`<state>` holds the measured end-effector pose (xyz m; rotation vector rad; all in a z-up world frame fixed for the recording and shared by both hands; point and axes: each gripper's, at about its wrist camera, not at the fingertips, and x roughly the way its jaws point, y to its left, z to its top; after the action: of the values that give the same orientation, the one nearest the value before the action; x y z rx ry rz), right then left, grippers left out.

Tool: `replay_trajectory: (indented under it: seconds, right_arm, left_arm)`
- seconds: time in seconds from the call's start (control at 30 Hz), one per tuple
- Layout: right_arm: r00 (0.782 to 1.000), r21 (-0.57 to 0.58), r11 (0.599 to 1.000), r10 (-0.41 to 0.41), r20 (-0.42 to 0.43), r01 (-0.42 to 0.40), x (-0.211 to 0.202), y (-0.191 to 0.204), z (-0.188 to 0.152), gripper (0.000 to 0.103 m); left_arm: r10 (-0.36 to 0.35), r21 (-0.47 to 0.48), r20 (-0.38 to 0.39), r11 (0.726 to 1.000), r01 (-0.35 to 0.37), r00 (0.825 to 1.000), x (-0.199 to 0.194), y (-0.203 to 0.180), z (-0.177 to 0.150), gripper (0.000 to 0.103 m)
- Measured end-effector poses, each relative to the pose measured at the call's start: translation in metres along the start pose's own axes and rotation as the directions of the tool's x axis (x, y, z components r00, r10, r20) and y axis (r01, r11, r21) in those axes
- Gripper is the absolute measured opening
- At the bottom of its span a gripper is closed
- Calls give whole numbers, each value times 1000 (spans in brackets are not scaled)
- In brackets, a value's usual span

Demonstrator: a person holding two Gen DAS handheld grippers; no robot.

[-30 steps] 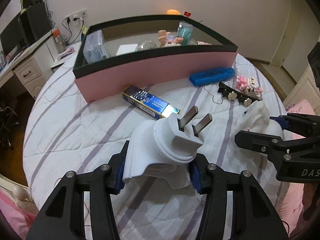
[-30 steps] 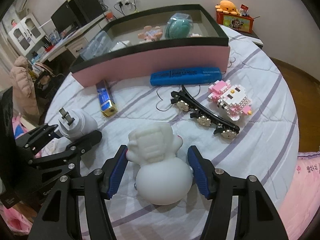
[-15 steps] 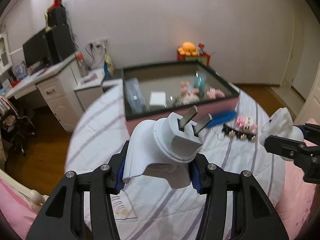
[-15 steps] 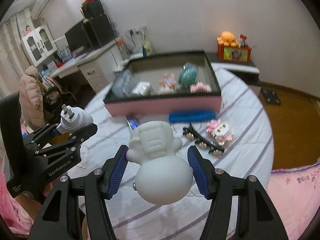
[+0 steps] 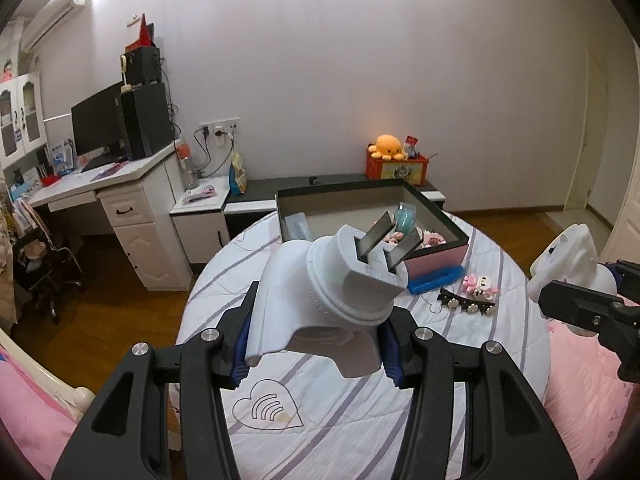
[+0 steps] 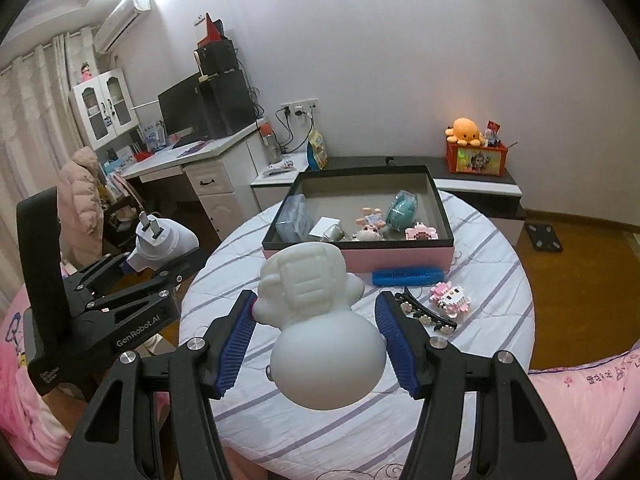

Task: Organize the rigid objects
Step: 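Lift and carry the plug adapter left and snowman figure right over the pink box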

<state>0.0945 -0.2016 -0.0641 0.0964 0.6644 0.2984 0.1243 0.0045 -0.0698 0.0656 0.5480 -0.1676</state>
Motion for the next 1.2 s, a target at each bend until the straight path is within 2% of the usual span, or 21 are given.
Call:
replay_trajectory:
  seconds: [0.37,0.67,0.9,1.03,1.13,1.2]
  right_arm:
    - [1000,0,1000,7,14,-7,-8,6,-5,63]
    - [1000,-1,1000,12,12,-12,-9,7,-4,63]
    - [1000,11,1000,20,9,-20,-2,2,3,63]
    - [1000,23,1000,19,5,-19,7,-6,11,63]
    - [999,21,999,50,4,-50,14,-11,19,63]
    - [999,5,999,32,6,-32,22,-13,27,63]
  left_arm:
    - [4,5,25,1000,-5,1000,-19,0,-5,52]
    - [1,20,21,1000,-2,1000,-15,-5,-2,52]
    - [11,22,29,1000,-12,1000,-5,-3,7,52]
    - [18,25,22,1000,-19,1000,12,-2,15,52]
    - [20,28,18,999,-21,1000,25,0,23,52]
    - [32,31,14,999,-32,999,37,2,29,52]
